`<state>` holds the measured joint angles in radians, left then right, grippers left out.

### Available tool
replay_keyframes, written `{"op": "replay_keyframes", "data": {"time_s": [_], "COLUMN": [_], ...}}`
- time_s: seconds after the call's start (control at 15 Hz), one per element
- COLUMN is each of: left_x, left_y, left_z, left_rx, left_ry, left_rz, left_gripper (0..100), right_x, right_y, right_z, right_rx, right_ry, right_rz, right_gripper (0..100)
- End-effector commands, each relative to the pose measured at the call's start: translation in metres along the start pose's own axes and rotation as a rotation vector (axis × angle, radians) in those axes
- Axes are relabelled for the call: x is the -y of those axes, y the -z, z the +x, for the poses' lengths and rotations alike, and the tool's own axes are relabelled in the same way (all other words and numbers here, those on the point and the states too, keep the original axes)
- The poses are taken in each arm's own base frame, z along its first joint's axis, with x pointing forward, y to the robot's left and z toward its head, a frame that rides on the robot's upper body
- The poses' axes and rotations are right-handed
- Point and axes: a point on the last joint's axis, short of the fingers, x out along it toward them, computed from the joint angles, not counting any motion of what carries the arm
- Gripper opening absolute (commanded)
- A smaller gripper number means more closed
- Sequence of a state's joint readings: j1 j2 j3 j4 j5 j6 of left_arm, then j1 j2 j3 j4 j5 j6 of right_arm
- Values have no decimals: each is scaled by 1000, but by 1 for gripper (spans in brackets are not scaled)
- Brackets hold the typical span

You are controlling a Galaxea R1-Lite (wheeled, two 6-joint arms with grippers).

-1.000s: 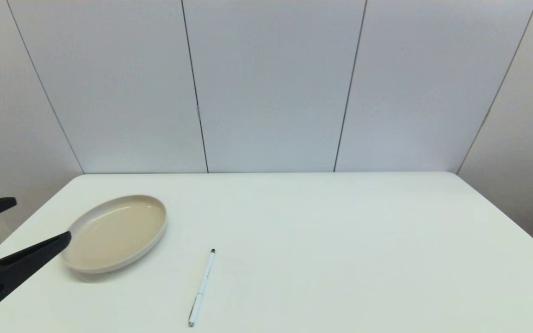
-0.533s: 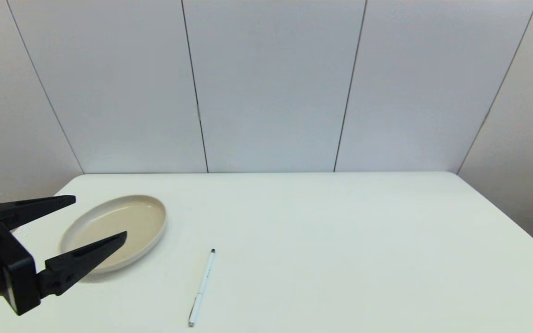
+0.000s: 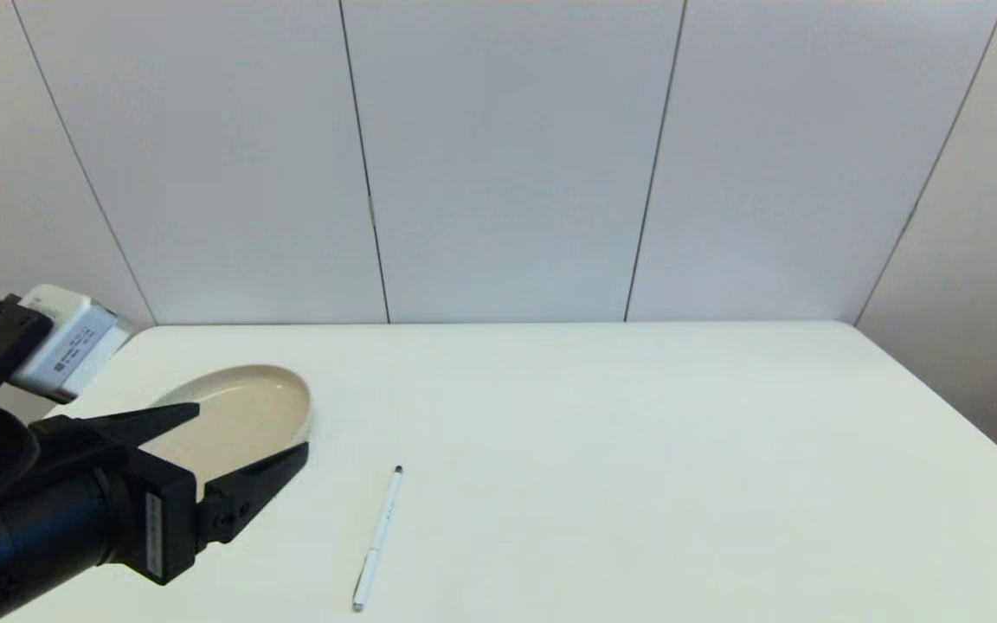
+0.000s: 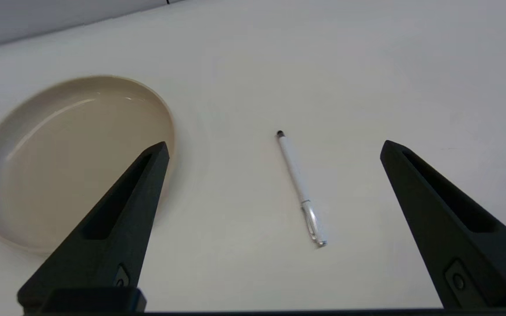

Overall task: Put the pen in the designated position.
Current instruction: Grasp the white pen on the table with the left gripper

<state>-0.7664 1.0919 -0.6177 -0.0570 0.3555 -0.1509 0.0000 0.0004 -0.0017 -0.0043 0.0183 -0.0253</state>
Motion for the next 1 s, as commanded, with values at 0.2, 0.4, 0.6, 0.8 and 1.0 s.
{"op": "replay_keyframes", "data": {"time_s": [0.2, 0.4, 0.6, 0.8, 1.0], "left_x": [36, 43, 48, 51, 59], "left_y": [14, 21, 31, 41, 46], "left_z": [38, 54, 67, 78, 94], "left_rx": [-56, -100, -141, -181, -160], "left_ry": [-52, -77, -126, -146, -137], "left_rz": [-96, -116, -134, -129, -141], "left_gripper": [100, 100, 100, 100, 100], "right_x": [0, 0, 0, 0, 0], "right_y": [0, 0, 0, 0, 0], "right_z": [0, 0, 0, 0, 0], "right_rx": [-1, -1, -1, -1, -1], "right_ry": [0, 0, 0, 0, 0], "right_rz": [-1, -1, -1, -1, -1], "right_gripper": [100, 100, 100, 100, 100]}}
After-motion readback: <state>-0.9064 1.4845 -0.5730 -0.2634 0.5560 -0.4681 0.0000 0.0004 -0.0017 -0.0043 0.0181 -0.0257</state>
